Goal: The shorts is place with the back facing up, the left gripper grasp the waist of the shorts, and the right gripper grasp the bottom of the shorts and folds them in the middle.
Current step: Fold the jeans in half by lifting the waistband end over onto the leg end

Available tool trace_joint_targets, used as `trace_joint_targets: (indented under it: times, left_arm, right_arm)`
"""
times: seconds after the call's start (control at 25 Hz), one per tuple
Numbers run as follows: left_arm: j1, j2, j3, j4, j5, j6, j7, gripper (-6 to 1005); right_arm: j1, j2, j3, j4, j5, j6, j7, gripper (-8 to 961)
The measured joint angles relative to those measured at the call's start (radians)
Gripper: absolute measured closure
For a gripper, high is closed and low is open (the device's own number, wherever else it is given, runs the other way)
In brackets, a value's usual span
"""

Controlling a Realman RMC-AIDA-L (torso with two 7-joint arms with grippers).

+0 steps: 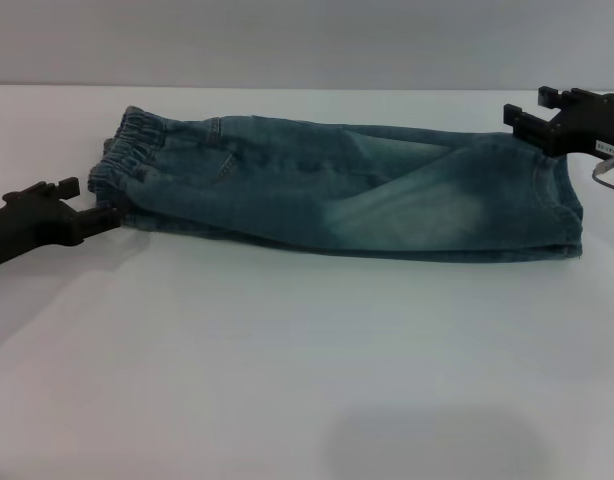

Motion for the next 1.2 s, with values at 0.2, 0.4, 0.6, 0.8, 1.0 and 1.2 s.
trace_joint_targets:
  times: [0.2,0.4,0.6,0.8,1.0,1.2]
  left_arm:
    - [-0.022,-0.003,0.003,-0.032,-0.027,-0.067,0.052,139]
    - [-0.046,-0.003,0.007,-0.074,-0.043,-0.149,0.083,139]
    - [-0.061,-0.003,0.014,-0.093,-0.042,-0.191,0.093,139]
    - [-0.076,-0.002,0.028,-0.11,-0.043,-0.215,0.094,140]
    - [-0.093,-0.003,0.03,-0.132,-0.044,-0.217,0.094,140]
    - [-0.105,-0.004,0.041,-0.146,-0.044,-0.215,0.094,140]
  right_arm:
    - [-0.004,-0.001,0.0,-0.001,-0.001,-0.021,0.023,400]
    - [-0.017,-0.003,0.0,-0.003,-0.005,-0.048,0.033,400]
    - [-0.021,-0.009,0.0,-0.003,-0.007,-0.077,0.04,400]
    - [-0.021,-0.018,0.0,-0.002,-0.007,-0.086,0.042,400]
    - [-0.021,-0.026,0.001,-0.002,-0.004,-0.086,0.042,399]
    - [-0.022,-0.028,0.002,-0.002,-0.002,-0.086,0.042,399]
